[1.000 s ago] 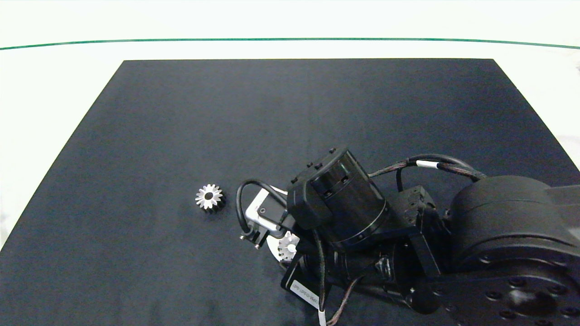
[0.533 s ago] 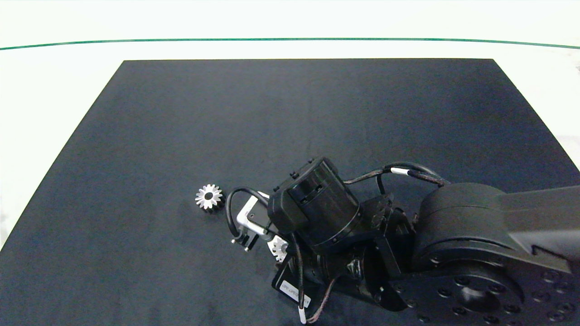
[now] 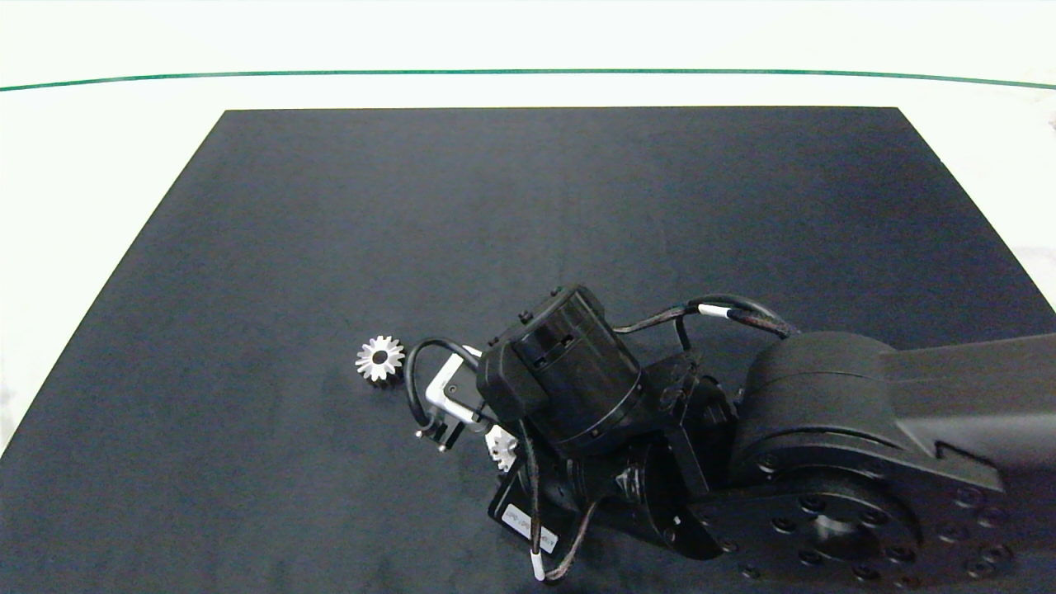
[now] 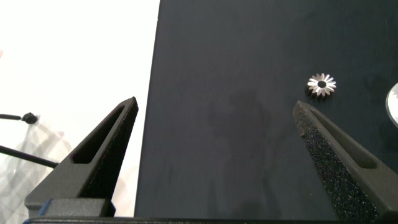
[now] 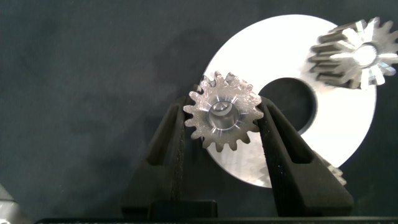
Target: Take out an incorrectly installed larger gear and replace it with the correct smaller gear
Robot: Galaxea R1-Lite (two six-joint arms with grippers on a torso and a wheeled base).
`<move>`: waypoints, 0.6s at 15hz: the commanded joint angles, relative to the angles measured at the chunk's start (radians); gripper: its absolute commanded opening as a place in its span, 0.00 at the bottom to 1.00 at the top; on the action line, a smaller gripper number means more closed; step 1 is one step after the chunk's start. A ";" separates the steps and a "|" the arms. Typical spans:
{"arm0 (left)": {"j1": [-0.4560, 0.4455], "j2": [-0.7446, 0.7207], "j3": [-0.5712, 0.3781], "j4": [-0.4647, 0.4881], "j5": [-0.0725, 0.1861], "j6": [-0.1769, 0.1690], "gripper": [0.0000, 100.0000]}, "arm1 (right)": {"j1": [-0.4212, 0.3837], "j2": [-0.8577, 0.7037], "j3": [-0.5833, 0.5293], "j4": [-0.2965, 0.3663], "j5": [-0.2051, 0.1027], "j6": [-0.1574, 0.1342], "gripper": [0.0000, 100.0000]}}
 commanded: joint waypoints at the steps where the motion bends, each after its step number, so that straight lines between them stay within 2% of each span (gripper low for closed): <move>1: 0.000 -0.007 0.011 0.002 0.002 0.002 1.00 | -0.001 0.010 -0.012 0.002 -0.010 -0.002 0.28; 9: -0.001 -0.008 0.014 0.004 0.002 0.002 1.00 | 0.003 0.028 -0.019 0.002 -0.012 -0.002 0.28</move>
